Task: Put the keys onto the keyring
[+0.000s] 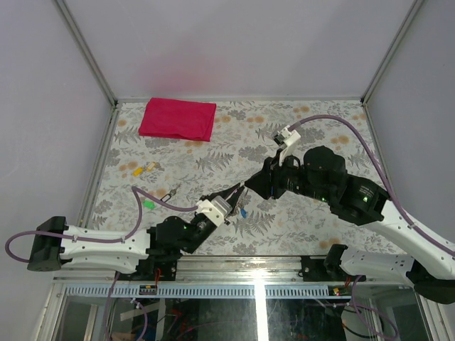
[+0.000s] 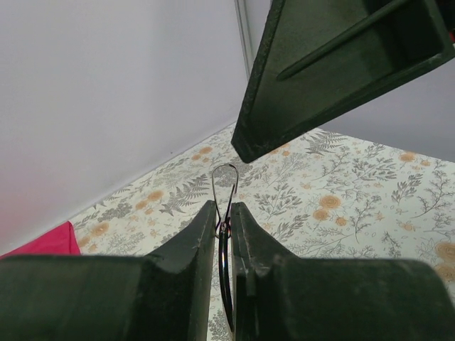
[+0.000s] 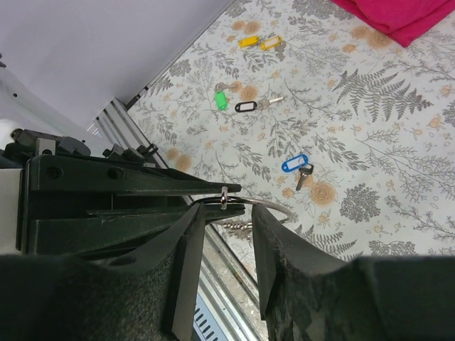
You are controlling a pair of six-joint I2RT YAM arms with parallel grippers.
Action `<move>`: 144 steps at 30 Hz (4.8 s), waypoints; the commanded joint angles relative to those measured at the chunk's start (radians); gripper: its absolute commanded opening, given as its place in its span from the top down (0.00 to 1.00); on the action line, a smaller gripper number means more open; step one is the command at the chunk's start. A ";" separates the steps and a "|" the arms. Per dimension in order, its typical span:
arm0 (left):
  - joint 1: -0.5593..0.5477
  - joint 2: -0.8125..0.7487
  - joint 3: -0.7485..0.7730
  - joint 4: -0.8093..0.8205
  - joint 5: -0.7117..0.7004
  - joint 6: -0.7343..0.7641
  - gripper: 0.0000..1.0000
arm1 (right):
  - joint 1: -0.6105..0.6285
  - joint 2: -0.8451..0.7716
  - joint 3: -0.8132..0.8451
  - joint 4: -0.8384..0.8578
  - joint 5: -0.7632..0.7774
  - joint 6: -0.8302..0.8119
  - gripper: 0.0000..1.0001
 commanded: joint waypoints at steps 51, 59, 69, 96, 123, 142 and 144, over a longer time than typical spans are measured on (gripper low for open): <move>0.766 -0.085 0.442 -1.164 0.387 -0.673 1.00 | -0.053 0.538 -0.311 0.560 -0.102 -0.161 0.46; 0.819 -0.123 0.483 -1.234 0.258 -0.644 1.00 | -0.055 0.797 -0.126 0.531 -0.181 -0.200 0.51; 0.819 -0.172 0.494 -1.288 0.182 -0.641 1.00 | -0.054 0.953 0.018 0.437 -0.158 -0.253 0.55; 0.819 -0.166 0.484 -1.291 0.180 -0.630 1.00 | 0.009 1.094 0.170 0.252 -0.021 -0.374 0.63; 0.819 -0.258 0.464 -1.192 0.389 -0.636 0.92 | 0.013 0.656 -0.060 0.298 -0.043 -0.351 1.00; 0.819 -0.242 0.445 -1.194 0.481 -0.669 0.92 | 0.040 0.526 -0.334 0.200 0.117 -0.191 1.00; 0.819 -0.241 0.445 -1.194 0.479 -0.669 0.92 | 0.050 0.556 -0.355 0.245 0.112 -0.167 1.00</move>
